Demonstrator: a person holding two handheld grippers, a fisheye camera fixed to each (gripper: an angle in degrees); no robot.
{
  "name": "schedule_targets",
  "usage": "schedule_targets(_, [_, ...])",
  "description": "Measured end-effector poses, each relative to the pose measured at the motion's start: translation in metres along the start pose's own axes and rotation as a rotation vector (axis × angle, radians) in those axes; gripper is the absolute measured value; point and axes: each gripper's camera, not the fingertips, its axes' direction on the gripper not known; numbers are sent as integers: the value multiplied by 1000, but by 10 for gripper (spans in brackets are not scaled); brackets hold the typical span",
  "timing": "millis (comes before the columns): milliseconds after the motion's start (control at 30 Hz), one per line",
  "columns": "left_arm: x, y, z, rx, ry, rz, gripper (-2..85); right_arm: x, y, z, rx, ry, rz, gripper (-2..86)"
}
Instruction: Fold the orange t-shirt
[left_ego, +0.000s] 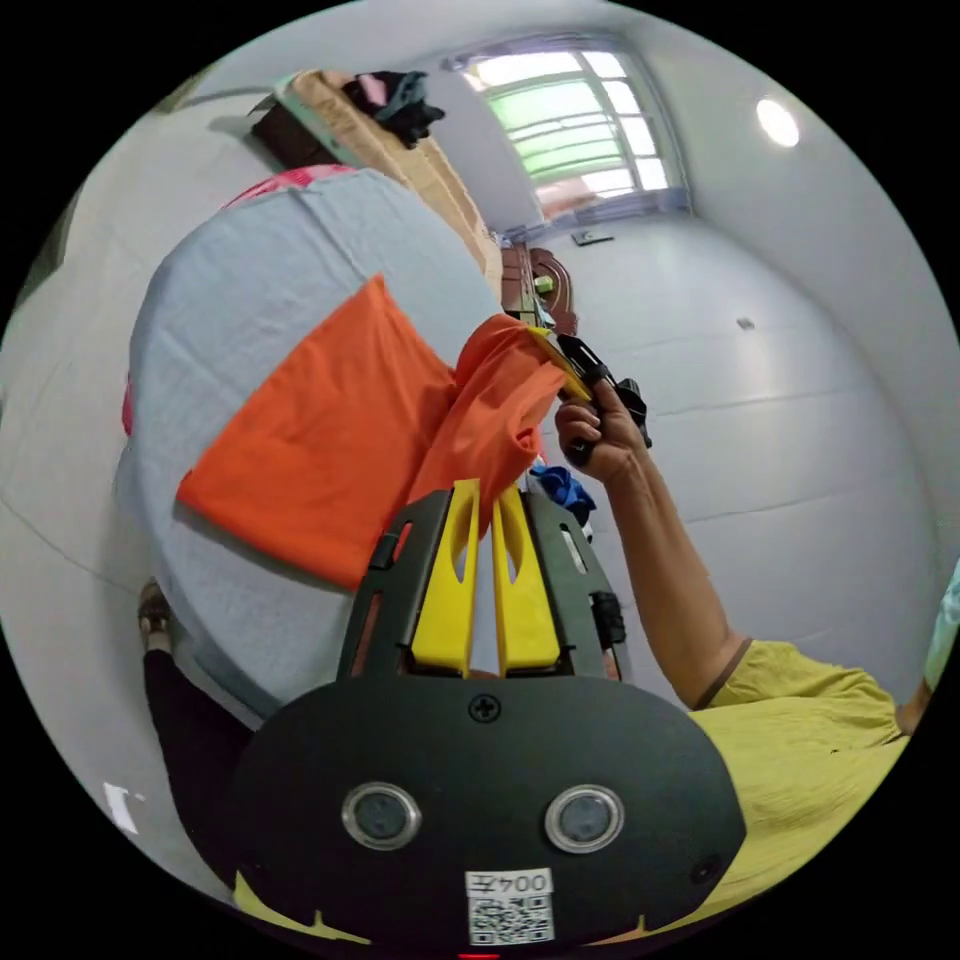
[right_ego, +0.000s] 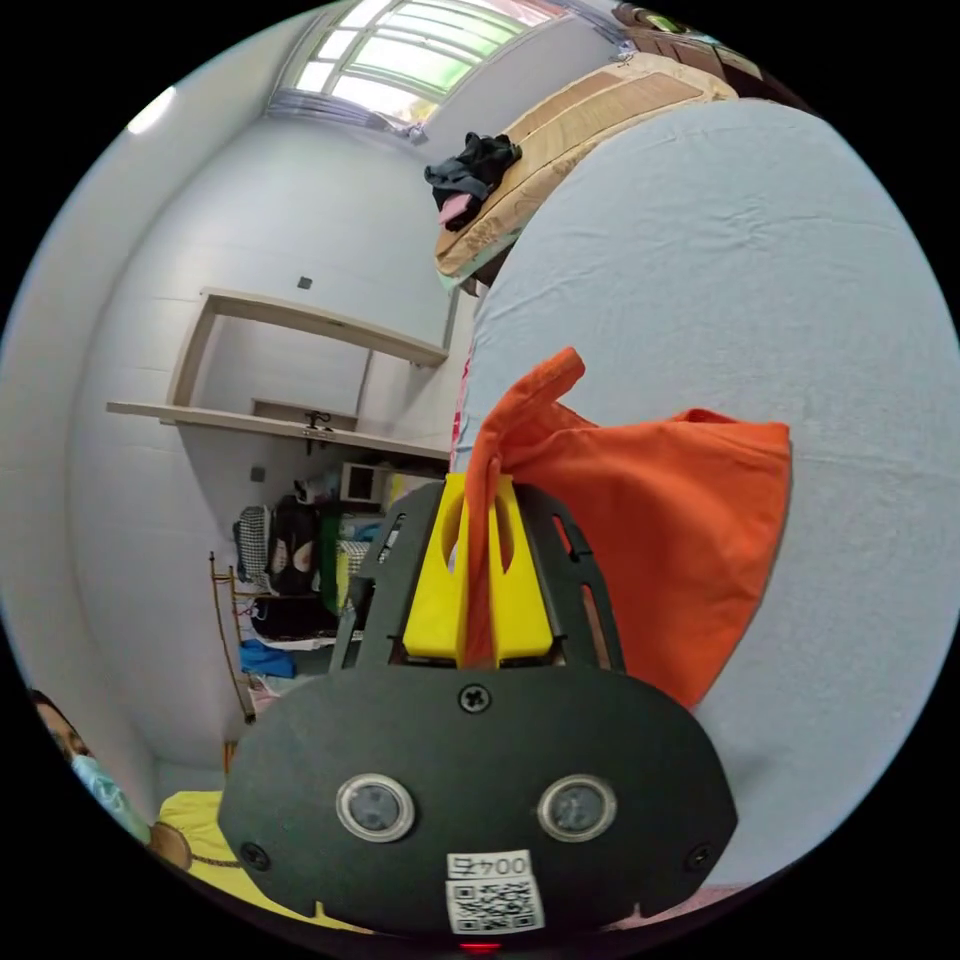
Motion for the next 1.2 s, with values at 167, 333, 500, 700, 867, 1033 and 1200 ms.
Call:
schedule_targets(167, [-39,-44,-53,5,146,-185,18,-37,4,116,-39,115,6,34])
schedule_targets(333, [-44,-76,-98,33,203,-287,17,-70,11,203,-80,193,8,37])
schedule_targets(500, [-43,-106,-143,47,188,-397,21,-109,29,271,-150,302,-59,71])
schedule_targets(700, [-14,-137,-185,31,183,-395,27,-175,148,261,-98,408,-375,83])
schedule_targets(867, [13,-155,-213,4,173,-390,28,-182,341,277,-99,608,-544,82])
schedule_targets(1033, [49,-171,-232,-17,168,-383,28,-184,460,312,-101,759,-573,81])
schedule_targets(1200, [87,-185,-244,-47,128,-351,28,-206,514,345,-113,849,-645,78])
